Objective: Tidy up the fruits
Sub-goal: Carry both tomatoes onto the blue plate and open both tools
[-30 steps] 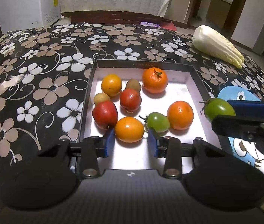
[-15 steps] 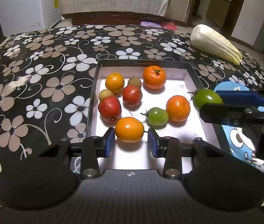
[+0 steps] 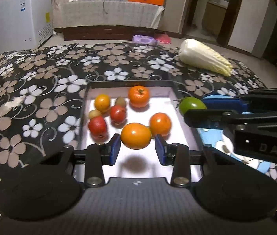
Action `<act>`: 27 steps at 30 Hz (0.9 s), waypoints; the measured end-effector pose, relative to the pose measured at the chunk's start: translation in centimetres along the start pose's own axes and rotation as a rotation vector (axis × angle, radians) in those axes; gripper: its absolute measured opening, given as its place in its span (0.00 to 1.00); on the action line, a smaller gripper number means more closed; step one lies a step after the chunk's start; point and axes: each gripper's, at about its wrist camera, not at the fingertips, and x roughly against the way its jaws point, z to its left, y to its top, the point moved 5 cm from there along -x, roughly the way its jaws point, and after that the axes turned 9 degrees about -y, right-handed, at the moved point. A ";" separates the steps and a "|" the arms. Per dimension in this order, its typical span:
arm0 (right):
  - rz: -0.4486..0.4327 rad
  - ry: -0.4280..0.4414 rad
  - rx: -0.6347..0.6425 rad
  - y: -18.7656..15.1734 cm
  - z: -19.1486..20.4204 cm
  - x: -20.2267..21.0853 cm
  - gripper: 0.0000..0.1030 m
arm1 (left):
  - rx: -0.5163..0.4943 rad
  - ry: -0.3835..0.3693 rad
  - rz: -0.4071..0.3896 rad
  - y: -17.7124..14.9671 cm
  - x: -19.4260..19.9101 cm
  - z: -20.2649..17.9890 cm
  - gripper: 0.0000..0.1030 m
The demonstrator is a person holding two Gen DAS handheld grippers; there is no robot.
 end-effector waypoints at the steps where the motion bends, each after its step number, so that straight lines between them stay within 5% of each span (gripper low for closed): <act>1: -0.002 -0.006 -0.001 0.0 -0.2 0.2 0.29 | -0.006 -0.009 -0.003 0.0 0.0 -0.4 0.43; 15: 0.005 -0.139 -0.066 -1.9 -6.6 2.4 0.29 | -0.094 -0.161 0.011 -0.5 -2.5 -8.4 0.43; 27: 0.109 -0.217 -0.069 -4.6 -9.0 0.8 0.29 | -0.172 -0.229 0.079 -2.8 -6.2 -14.2 0.43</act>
